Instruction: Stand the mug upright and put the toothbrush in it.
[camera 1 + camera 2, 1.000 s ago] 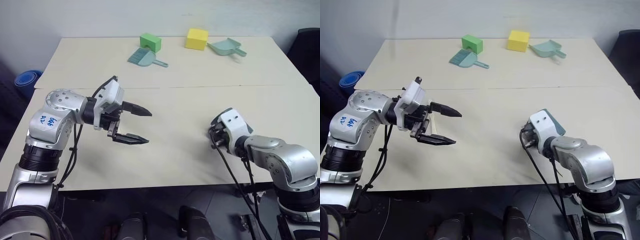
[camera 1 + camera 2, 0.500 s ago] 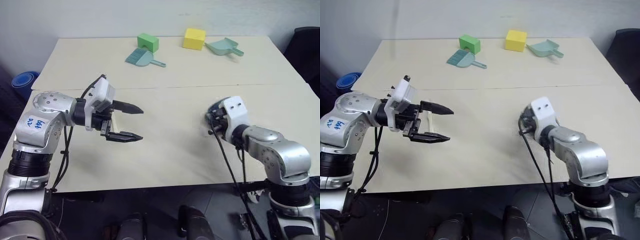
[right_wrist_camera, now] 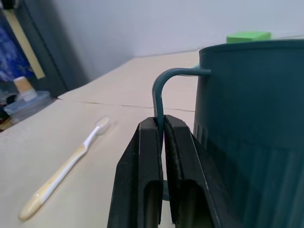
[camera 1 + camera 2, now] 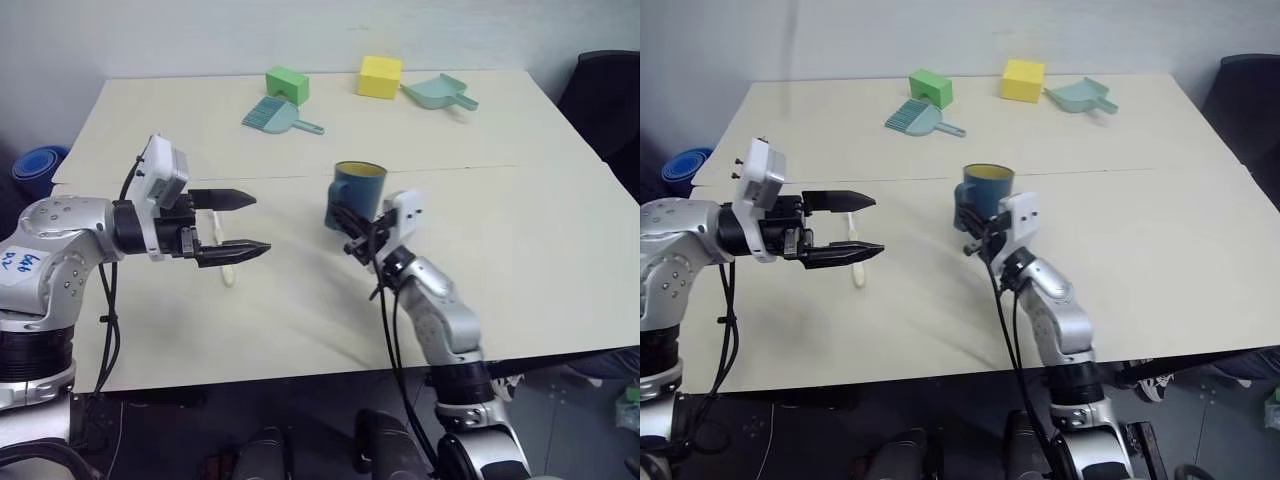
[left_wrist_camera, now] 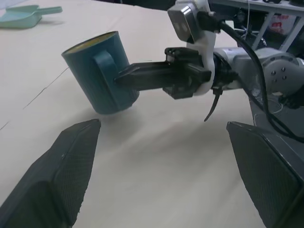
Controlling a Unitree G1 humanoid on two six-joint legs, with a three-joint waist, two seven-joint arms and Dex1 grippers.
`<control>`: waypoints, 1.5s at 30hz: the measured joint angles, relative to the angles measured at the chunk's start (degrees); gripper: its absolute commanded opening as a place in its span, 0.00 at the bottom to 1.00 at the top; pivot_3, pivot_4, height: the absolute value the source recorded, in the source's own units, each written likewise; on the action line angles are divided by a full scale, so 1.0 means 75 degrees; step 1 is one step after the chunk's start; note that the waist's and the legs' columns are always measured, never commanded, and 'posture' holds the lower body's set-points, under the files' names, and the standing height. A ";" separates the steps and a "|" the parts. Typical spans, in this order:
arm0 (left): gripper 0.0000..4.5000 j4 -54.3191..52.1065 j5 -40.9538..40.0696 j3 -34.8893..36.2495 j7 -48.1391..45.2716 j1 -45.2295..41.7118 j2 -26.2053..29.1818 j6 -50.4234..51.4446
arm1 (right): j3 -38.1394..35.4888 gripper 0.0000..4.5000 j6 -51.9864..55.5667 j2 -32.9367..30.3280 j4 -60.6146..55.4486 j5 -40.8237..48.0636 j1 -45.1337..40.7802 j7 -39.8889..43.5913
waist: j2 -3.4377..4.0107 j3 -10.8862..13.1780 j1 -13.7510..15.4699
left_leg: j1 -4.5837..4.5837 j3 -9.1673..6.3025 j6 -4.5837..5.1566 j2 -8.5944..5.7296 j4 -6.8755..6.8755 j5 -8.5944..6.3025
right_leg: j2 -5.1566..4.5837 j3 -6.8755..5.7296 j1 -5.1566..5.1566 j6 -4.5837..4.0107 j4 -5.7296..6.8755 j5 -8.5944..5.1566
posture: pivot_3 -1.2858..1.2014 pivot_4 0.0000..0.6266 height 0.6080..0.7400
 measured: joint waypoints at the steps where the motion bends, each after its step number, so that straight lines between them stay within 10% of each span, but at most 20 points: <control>1: 1.00 -0.0011 -0.0023 0.0003 -0.0004 0.0000 0.0099 0.0039 | 0.0115 0.01 -0.0241 0.0038 0.0274 -0.0102 -0.0039 0.0110 | 0.0000 0.0000 -0.0015 | 0.0000 -0.0003 0.0000 0.0000 0.0000 0.0000 | 0.0000 -0.0001 0.0000 0.0000 0.0002 0.0000 | 0.52 0.24 1.00; 9: 1.00 -0.0091 -0.0145 0.0029 -0.0009 0.0013 0.0326 0.0211 | 0.0502 0.01 -0.1046 -0.0123 0.0570 -0.0385 0.0585 0.0783 | 0.0002 0.0001 -0.0036 | -0.0001 -0.0005 -0.0002 0.0000 -0.0001 0.0000 | 0.0000 -0.0001 0.0002 0.0000 0.0000 0.0000 | 0.52 0.24 1.00; 20: 1.00 -0.0275 -0.0132 -0.0008 0.0083 0.0332 0.0413 0.0205 | 0.0689 0.78 -0.0451 -0.0826 -0.0305 -0.0571 0.1179 0.0805 | 0.0002 0.0001 -0.0018 | -0.0002 -0.0003 -0.0003 0.0001 0.0002 -0.0001 | 0.0000 0.0003 0.0001 0.0000 -0.0001 0.0000 | 0.52 0.24 1.00; 28: 1.00 -0.1214 -0.0433 0.1002 0.2251 0.1116 0.0091 0.1940 | 0.0073 0.78 0.2963 -0.3342 -0.4440 0.0498 0.2554 0.0874 | 0.0002 0.0004 0.0202 | -0.0009 -0.0003 -0.0002 0.0002 0.0013 -0.0003 | -0.0003 0.0022 0.0003 0.0000 -0.0013 0.0000 | 0.52 0.24 1.00; 32: 1.00 -0.1564 -0.0377 0.1276 0.4140 0.0846 -0.0797 0.4008 | -0.1039 0.97 0.4454 -0.4613 -0.5621 0.1663 0.2548 0.1007 | -0.0008 0.0000 0.0350 | -0.0002 -0.0002 0.0003 -0.0004 0.0027 -0.0003 | -0.0005 0.0032 0.0016 0.0000 -0.0006 0.0000 | 0.52 0.24 1.00; 37: 1.00 -0.1111 0.0719 0.1337 0.6368 -0.0523 -0.2348 0.6132 | -0.2487 0.99 0.6166 -0.5763 -0.6017 0.4170 0.1000 0.0985 | -0.0039 0.0007 0.0484 | -0.0007 0.0001 0.0012 -0.0012 0.0031 0.0002 | -0.0004 0.0039 0.0015 0.0000 -0.0009 0.0001 | 0.52 0.24 1.00; 45: 1.00 0.1551 0.1961 0.0469 0.7485 -0.1909 -0.3096 0.5848 | -0.3188 0.99 0.7125 -0.7322 -0.5332 0.7002 -0.0956 0.0864 | -0.0053 0.0011 0.0578 | -0.0018 0.0012 0.0009 -0.0011 0.0017 0.0001 | -0.0003 0.0024 0.0004 0.0000 -0.0024 0.0001 | 0.52 0.24 1.00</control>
